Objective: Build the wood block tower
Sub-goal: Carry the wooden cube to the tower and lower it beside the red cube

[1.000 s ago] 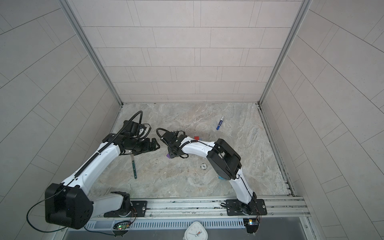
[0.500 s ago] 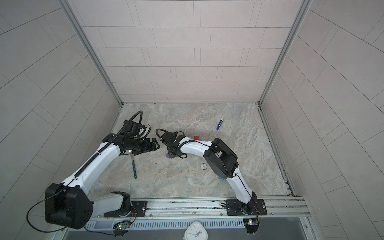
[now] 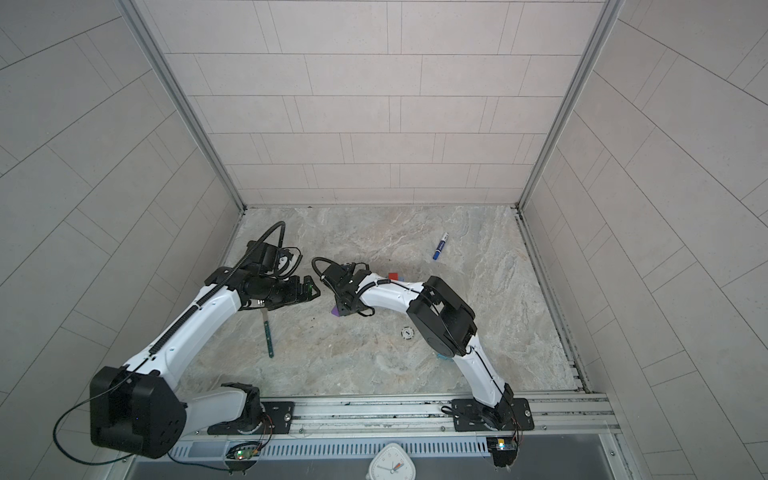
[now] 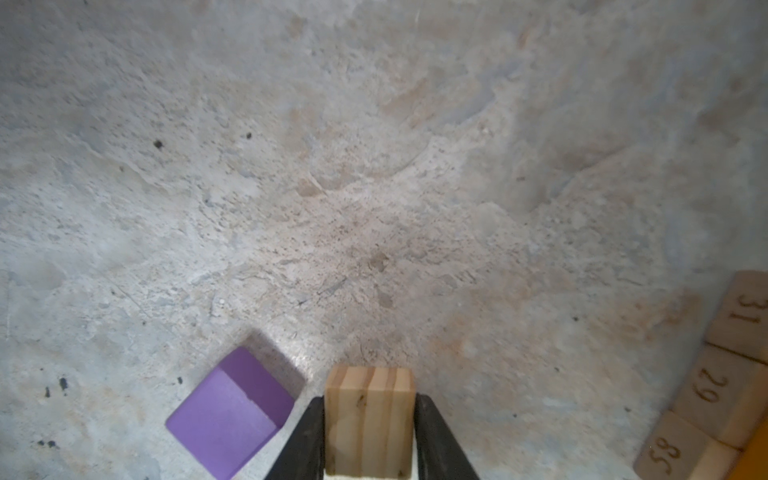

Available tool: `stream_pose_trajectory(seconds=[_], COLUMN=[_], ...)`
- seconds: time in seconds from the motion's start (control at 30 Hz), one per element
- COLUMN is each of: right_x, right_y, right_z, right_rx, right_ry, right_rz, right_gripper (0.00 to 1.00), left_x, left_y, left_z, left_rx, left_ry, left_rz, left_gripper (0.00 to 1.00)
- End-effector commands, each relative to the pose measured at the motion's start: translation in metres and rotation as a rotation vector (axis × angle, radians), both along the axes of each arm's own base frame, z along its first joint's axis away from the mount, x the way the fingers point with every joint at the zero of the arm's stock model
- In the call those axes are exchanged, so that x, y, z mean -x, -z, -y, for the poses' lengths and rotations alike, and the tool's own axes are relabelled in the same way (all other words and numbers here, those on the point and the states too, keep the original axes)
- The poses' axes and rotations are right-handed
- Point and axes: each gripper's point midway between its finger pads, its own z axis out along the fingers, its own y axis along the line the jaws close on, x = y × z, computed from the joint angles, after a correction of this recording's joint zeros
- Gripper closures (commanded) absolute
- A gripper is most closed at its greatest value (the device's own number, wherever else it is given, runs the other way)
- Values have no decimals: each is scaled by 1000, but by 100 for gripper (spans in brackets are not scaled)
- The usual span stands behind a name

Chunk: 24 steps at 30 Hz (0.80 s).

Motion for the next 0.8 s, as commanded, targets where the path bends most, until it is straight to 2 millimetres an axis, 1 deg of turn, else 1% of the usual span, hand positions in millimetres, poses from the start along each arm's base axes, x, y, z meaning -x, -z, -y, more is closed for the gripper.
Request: stream_pose_trajectory(seconds=[0.0,0.17,0.3,0.43,0.63,0.77], right_x=[-2,-5,-6,-10,-14,-17], right_y=[-2,-10,-23,-44,-77,-100], right_z=[5,8,11,18,28,40], right_rx=[24,19,16,24,-8,-8], right_ry=[17,29,37,59,87,106], right_rz=[8,19,40,77,110,130], right_gripper=[65,67,67,69,70,70], left_x=[3,3,3,3,3,4], left_y=[-1,-1,-1,0,-1,-1], left_z=[-1,-2,-1,-2,-2,-2], left_rx=[6,2,4,3,2,1], left_ry=[-3,-6,-4,-5,-5,-5], left_rz=[2,3,3,2,5,4], left_gripper=[3,3,3,3,3,3])
